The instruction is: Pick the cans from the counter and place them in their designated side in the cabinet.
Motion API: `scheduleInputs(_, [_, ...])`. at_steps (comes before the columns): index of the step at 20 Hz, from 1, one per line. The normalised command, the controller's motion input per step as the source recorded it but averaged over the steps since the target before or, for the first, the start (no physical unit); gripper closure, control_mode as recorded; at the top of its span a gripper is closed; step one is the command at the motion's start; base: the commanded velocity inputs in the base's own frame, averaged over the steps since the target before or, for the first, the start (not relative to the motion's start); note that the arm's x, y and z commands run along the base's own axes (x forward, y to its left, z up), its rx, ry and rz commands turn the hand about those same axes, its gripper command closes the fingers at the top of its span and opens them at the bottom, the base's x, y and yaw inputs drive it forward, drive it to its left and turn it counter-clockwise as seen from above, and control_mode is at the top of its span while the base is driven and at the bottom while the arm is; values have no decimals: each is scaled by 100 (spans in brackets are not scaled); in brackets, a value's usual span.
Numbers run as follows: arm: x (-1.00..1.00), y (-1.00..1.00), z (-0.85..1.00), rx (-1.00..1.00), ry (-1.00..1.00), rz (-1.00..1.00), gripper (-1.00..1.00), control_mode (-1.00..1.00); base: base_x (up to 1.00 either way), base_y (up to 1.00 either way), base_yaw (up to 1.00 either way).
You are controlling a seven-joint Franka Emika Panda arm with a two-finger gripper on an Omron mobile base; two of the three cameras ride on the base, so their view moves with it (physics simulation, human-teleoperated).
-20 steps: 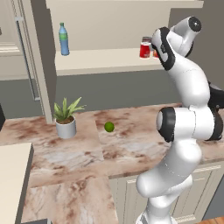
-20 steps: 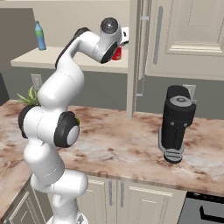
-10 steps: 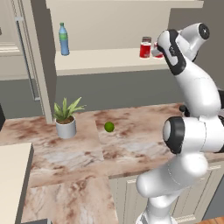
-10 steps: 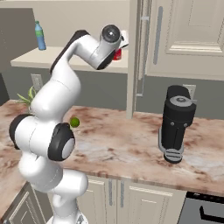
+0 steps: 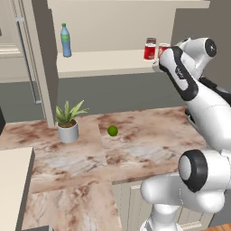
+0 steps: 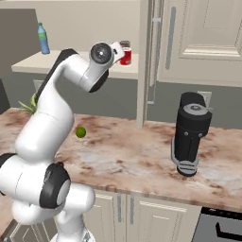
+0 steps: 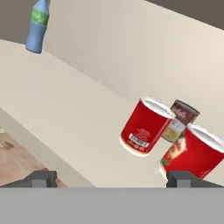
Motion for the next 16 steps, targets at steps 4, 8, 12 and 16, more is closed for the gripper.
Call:
scheduleInputs(4, [-89,18,-14,-6,-15,1,-100,-100,0,0,0])
scheduleInputs(8, [-82,12,-5,0,-16,0,-100,-100,0,0,0])
scheduleInputs(12, [-83,5,-19,-1,-6,-1,-100,-100,0,0,0])
scheduleInputs(16, [-70,8,-31,-9,8,-2,-100,-100,0,0,0])
